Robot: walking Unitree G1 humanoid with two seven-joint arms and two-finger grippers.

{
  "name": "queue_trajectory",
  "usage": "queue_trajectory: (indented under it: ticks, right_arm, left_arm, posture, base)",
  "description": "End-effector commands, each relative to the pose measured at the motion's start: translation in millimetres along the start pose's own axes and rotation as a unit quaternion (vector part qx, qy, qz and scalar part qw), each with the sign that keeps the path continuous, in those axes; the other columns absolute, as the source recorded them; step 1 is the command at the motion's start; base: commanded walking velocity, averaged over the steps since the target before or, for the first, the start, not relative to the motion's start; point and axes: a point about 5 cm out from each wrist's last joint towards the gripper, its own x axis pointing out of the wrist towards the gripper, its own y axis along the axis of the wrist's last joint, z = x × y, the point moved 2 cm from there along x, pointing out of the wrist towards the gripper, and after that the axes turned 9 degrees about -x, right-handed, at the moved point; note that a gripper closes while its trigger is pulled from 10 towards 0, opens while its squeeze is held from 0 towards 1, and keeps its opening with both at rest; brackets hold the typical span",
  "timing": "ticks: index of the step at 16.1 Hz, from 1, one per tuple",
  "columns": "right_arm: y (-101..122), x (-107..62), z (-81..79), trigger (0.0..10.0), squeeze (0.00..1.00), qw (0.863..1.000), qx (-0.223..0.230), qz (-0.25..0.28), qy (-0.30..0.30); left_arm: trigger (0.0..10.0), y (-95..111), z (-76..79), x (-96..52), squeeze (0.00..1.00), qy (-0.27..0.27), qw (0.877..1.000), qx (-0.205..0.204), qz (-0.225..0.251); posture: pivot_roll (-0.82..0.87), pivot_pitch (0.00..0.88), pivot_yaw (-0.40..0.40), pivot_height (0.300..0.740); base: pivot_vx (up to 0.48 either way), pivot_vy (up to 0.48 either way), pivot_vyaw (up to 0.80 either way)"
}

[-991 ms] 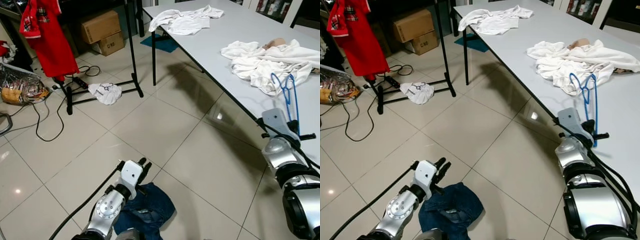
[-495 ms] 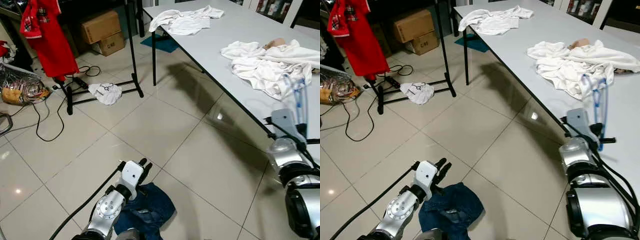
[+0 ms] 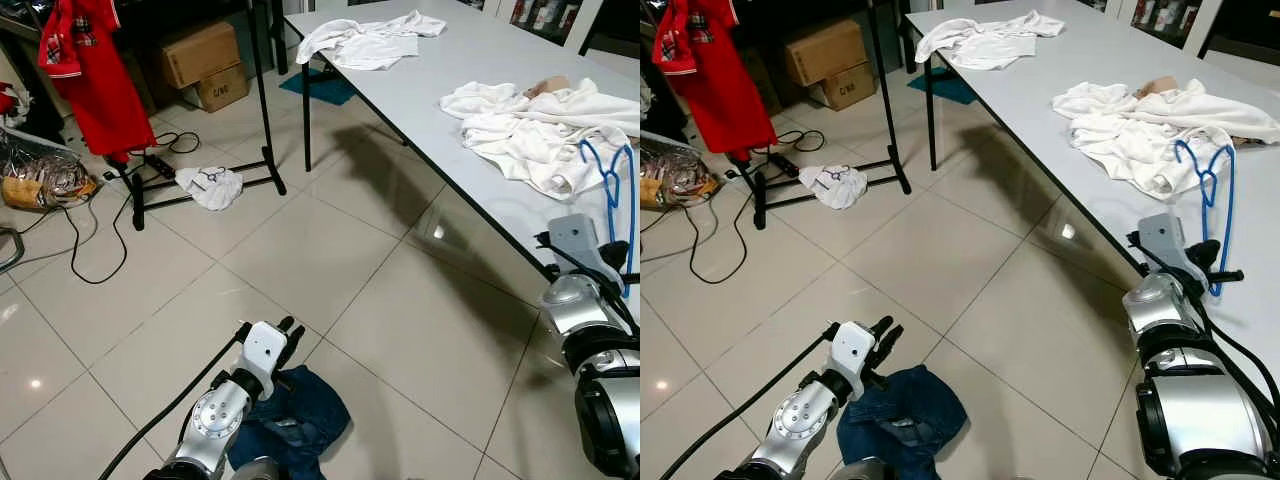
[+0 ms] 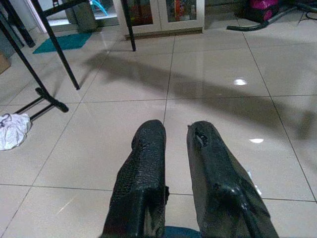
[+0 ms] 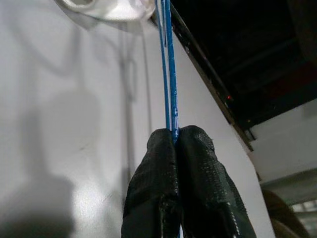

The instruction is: Hang hanger

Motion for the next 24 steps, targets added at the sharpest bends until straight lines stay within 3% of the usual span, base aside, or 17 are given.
queue_trajectory:
  ticks: [1,3,6,9,12,13,14,15,17,18,19,23,24]
  right_arm:
    - [-7.9,2.0,5.1,10.0,0.0,1.0,-0.003,-0.012,-0.02]
    - [-16.3,5.6,10.7,10.0,0.0,0.999,0.018,-0.028,-0.026]
    - [-12.9,5.7,5.6,10.0,0.0,0.998,0.054,0.01,0.02]
    - [-16.7,1.1,-2.2,10.0,0.0,1.0,0.009,-0.007,0.02]
    - [-17.3,-1.2,-8.9,10.0,0.0,0.998,0.037,-0.025,0.046]
    - [-13.8,-1.4,-9.6,10.0,0.09,0.997,0.058,-0.026,0.052]
    - [-11.2,-1.2,-9.2,10.0,0.89,0.996,0.068,-0.025,0.052]
    - [-9.2,-0.9,-8.9,10.0,1.0,0.995,0.082,-0.025,0.055]
    - [1.1,-0.3,-7.9,10.0,1.0,0.992,0.11,-0.012,0.064]
    - [11.7,-0.8,-8.3,10.0,0.93,0.987,0.137,0.008,0.081]
    - [20.5,-1.3,-7.0,10.0,0.0,0.983,0.158,0.027,0.085]
    - [27.5,-0.6,-4.7,10.0,0.0,0.968,0.226,0.036,0.104]
    - [31.9,0.0,-0.7,10.0,0.0,0.954,0.272,0.055,0.112]
  left_arm:
    - [10.0,0.7,-0.7,-0.3,0.0,-0.002,1.0,0.007,0.002]
    - [10.0,0.7,-1.5,-0.7,0.0,-0.001,1.0,0.008,0.002]
    - [10.0,-0.3,-1.3,-2.1,0.0,-0.003,1.0,0.01,0.001]
    - [10.0,2.2,-1.4,-0.5,0.0,-0.006,1.0,0.013,0.004]
    - [10.0,3.4,-1.3,0.5,0.0,-0.006,1.0,0.013,0.006]
    - [10.0,3.4,-1.5,0.4,0.0,-0.005,1.0,0.012,0.007]
    - [10.0,3.1,-1.5,0.2,0.0,-0.004,1.0,0.011,0.006]
    - [10.0,3.0,-1.6,0.1,0.0,-0.004,1.0,0.011,0.006]
    - [10.0,2.8,-2.0,-0.1,0.0,-0.003,1.0,0.011,0.006]
    - [10.0,2.9,-2.1,0.0,0.0,-0.002,1.0,0.011,0.006]
    - [10.0,2.9,-1.8,0.2,0.0,-0.002,1.0,0.011,0.006]
    - [10.0,2.7,-1.0,0.7,0.0,-0.003,1.0,0.009,0.005]
    - [10.0,2.4,-0.3,0.7,0.0,-0.003,1.0,0.008,0.005]
  posture:
    - [-0.08,0.007,0.07,0.74]
    - [-0.08,0.007,0.072,0.74]
    - [-0.08,0.008,0.076,0.74]
    - [-0.08,0.007,0.08,0.74]
    - [-0.08,0.006,0.079,0.74]
    - [-0.08,0.004,0.077,0.74]
    - [-0.08,0.003,0.077,0.74]
    - [-0.08,0.003,0.076,0.74]
    - [-0.07,0.002,0.075,0.74]
    - [-0.08,0.003,0.073,0.74]
    - [-0.08,0.003,0.073,0.74]
    - [-0.08,0.004,0.071,0.74]
    - [-0.08,0.006,0.072,0.74]
  base:
    - [0.0,0.0,0.0]
    - [0.0,0.0,0.0]
    - [0.0,0.0,0.0]
    - [0.0,0.0,0.0]
    - [0.0,0.0,0.0]
    - [0.0,0.0,0.0]
    - [0.0,0.0,0.0]
    - [0.0,0.0,0.0]
    - [0.0,0.0,0.0]
    - [0.0,0.0,0.0]
    - [0.0,0.0,0.0]
    - [0.0,0.0,0.0]
    - [0.0,0.0,0.0]
